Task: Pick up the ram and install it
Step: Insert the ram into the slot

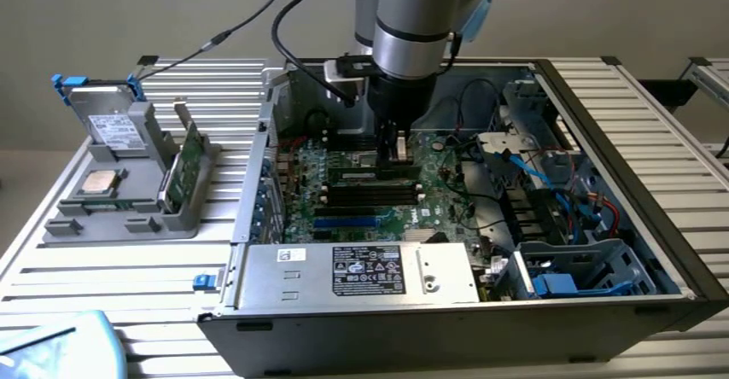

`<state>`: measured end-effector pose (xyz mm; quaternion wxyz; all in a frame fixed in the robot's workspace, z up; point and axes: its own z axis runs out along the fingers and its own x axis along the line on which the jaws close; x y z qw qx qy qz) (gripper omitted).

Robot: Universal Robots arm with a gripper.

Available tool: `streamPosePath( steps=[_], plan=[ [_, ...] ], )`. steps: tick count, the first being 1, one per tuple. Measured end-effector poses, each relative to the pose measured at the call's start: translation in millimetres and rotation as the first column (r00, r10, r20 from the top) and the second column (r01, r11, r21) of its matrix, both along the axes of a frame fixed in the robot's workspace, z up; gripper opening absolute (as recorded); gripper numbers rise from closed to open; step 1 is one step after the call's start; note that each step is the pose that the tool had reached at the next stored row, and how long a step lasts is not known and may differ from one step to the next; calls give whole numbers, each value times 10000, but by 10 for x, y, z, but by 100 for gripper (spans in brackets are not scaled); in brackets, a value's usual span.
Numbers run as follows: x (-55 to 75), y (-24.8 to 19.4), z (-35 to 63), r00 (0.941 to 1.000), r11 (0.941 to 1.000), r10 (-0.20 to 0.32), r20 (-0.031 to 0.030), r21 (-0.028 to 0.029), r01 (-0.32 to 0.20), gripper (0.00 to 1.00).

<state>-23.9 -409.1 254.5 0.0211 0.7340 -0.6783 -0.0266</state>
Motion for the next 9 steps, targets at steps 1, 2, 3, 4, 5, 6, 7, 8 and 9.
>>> streamPosePath(
  steps=[1, 2, 3, 4, 5, 6, 7, 8, 9],
  plan=[
    [-2, 6, -18, 10000, 10000, 28, 0, -7, -28, 14],
    [-4, 11, -35, 10000, 10000, 55, 0, -15, -55, 14],
    [-5, 15, -50, 10000, 10000, 83, 0, -25, -83, 14],
    [-7, 18, -63, 9999, 9999, 105, 0, -47, -105, 14],
    [-7, 18, -74, 9999, 9999, 119, -1, -75, -119, 14],
    [-7, 17, -87, 9999, 9999, 132, -1, -101, -132, 14],
    [-7, 18, -100, 9999, 9998, 140, -1, -124, -140, 14],
    [-7, 18, -114, 9999, 9998, 146, -1, -150, -146, 14],
    [-7, 18, -126, 9999, 9997, 150, -2, -175, -150, 14]
  ],
)
